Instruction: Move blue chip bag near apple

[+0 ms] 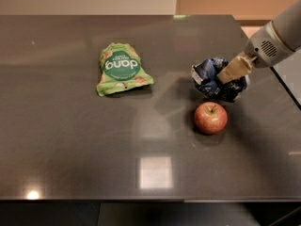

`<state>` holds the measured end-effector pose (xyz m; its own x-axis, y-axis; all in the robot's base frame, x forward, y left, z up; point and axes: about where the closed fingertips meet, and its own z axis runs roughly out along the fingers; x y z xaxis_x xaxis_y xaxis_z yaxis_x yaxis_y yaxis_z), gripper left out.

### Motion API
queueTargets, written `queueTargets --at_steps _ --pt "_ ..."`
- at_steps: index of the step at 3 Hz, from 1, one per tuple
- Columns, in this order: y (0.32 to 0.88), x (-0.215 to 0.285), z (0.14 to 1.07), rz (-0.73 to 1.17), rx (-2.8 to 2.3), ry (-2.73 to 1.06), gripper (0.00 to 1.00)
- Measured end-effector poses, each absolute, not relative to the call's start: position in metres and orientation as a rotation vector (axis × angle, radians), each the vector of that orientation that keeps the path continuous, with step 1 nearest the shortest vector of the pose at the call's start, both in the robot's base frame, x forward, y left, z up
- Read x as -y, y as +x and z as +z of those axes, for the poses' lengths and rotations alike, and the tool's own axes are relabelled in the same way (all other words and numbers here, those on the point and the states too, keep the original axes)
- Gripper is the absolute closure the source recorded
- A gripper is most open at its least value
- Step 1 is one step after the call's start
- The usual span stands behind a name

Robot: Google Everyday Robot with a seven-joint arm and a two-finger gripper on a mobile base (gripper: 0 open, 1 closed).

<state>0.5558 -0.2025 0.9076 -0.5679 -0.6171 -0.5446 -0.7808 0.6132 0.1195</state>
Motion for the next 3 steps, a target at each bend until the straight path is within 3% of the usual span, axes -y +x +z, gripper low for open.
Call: queueTargets --at_steps 2,3 --pt "0.5543 0.1918 0.9038 0.494 -2.379 -1.139 0.39" --pt "0.555 0.1899 0.9024 0.497 -2.379 -1.142 0.08"
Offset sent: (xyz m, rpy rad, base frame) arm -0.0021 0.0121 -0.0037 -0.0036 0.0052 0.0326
